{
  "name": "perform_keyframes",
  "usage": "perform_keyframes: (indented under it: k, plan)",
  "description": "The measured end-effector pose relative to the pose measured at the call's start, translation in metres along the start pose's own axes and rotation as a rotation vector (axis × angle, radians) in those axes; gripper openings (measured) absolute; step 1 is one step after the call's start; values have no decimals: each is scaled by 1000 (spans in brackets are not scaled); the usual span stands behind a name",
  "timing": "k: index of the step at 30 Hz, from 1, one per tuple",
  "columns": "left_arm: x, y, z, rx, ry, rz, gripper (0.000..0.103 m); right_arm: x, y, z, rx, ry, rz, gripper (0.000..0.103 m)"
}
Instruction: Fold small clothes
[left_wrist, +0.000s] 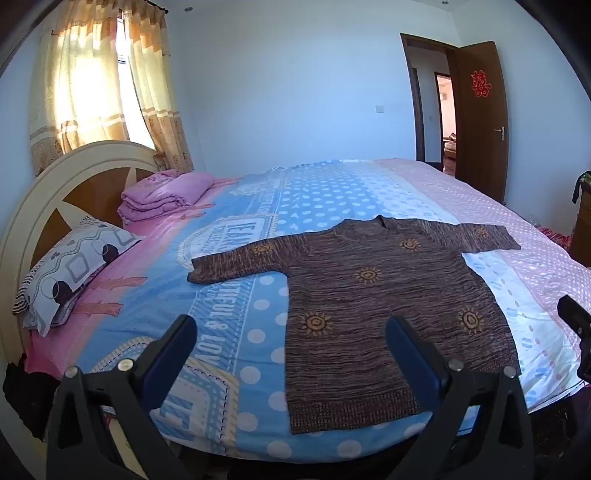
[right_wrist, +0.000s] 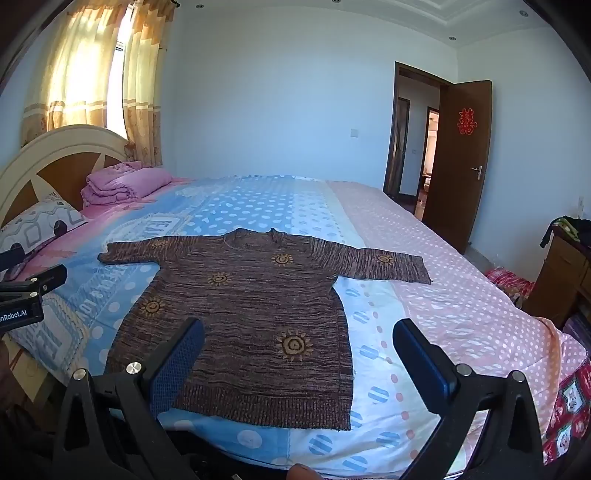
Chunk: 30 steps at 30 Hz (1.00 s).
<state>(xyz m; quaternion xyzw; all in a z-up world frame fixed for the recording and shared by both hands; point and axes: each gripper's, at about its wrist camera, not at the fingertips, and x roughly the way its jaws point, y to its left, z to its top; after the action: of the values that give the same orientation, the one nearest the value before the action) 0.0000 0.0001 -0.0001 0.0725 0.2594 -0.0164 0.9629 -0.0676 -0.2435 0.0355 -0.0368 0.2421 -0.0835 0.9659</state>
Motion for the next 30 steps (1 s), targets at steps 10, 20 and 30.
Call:
perform_keyframes:
  k: [10, 20, 30]
  plan:
    - [12, 2, -4, 9, 30, 31, 103, 5, 2, -4, 0, 15, -2, 102]
    - [15, 6, -6, 1, 40, 41, 103, 14, -1, -8, -1, 40, 0, 102]
    - [20, 10, -7, -11, 63, 41, 103, 17, -3, -8, 6, 52, 0, 102]
